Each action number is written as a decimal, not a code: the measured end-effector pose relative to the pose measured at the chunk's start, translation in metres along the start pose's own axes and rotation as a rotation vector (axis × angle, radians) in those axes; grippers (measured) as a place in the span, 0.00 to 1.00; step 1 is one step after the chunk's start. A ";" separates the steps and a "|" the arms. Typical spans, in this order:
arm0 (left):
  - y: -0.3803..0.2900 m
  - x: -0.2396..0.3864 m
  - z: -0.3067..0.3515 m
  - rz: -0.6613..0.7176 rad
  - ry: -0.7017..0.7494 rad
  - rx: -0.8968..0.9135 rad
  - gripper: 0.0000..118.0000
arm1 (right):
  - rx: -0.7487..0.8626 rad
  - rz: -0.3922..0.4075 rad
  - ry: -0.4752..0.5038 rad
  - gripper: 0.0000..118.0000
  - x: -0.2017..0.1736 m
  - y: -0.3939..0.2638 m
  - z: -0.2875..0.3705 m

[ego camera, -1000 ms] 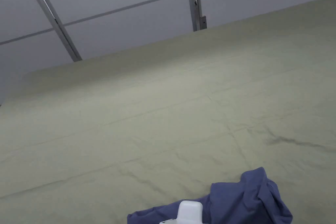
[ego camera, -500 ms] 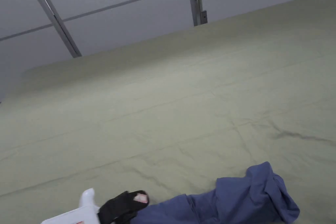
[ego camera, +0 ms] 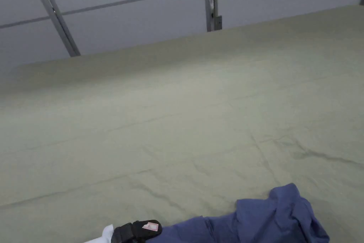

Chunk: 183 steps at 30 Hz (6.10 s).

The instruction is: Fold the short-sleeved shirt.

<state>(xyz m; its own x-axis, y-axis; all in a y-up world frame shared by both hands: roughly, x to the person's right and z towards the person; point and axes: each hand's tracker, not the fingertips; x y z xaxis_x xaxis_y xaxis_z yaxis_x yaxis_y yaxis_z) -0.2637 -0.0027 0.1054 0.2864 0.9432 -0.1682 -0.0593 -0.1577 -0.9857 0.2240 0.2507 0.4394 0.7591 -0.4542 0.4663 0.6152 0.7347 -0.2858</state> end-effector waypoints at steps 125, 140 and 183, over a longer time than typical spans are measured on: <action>-0.017 0.082 0.090 0.007 -0.099 0.328 0.27 | -0.529 -0.020 0.275 0.03 -0.068 -0.078 -0.186; 0.010 0.032 0.316 0.182 0.286 0.885 0.93 | -0.592 0.087 0.319 0.03 -0.156 -0.112 -0.187; -0.310 0.360 -0.014 -1.422 0.640 1.401 0.07 | 0.795 0.577 -0.027 0.03 -0.087 0.047 0.083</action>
<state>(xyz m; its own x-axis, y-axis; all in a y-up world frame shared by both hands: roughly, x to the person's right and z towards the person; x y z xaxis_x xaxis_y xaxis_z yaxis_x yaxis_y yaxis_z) -0.1283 0.3818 0.3506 0.9686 -0.0725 0.2378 0.0218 0.9776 0.2093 0.1690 0.3666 0.4551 0.8870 0.0857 0.4538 -0.1789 0.9697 0.1666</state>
